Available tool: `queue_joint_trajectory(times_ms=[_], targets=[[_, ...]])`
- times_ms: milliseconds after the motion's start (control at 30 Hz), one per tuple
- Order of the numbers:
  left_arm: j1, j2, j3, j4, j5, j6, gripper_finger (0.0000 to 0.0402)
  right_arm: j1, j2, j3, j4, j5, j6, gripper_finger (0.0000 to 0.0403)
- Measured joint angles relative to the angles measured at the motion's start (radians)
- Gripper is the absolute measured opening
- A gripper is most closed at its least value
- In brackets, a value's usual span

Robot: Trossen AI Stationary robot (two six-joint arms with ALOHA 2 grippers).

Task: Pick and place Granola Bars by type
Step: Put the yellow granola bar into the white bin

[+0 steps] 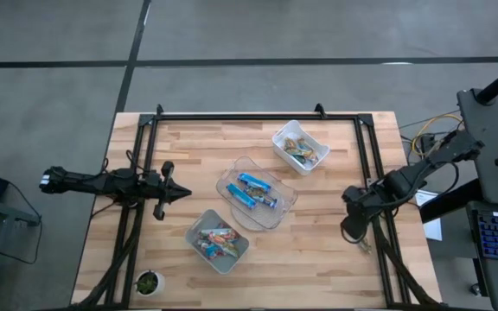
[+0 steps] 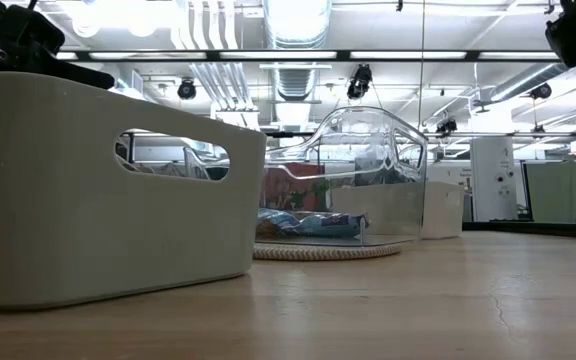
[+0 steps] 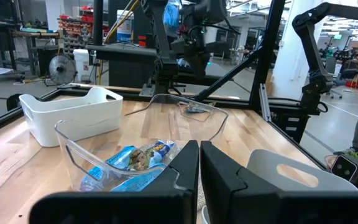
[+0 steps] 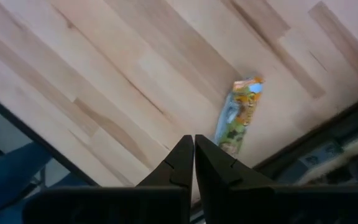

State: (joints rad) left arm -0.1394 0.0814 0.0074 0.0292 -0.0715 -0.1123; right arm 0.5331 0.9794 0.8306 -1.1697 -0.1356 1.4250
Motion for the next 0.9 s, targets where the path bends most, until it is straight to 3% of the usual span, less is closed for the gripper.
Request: queue_joint_trajectory(times_ms=[600,900], targets=[[0.000,0.000,0.000,0.000,0.000,0.000,0.0000,0.061,0.170,-0.050,0.047,-0.003,0.024,0.0009],[0.000,0.000,0.000,0.000,0.000,0.000,0.0000,0.024,0.275,-0.034,0.049,-0.084,-0.108,0.0009]])
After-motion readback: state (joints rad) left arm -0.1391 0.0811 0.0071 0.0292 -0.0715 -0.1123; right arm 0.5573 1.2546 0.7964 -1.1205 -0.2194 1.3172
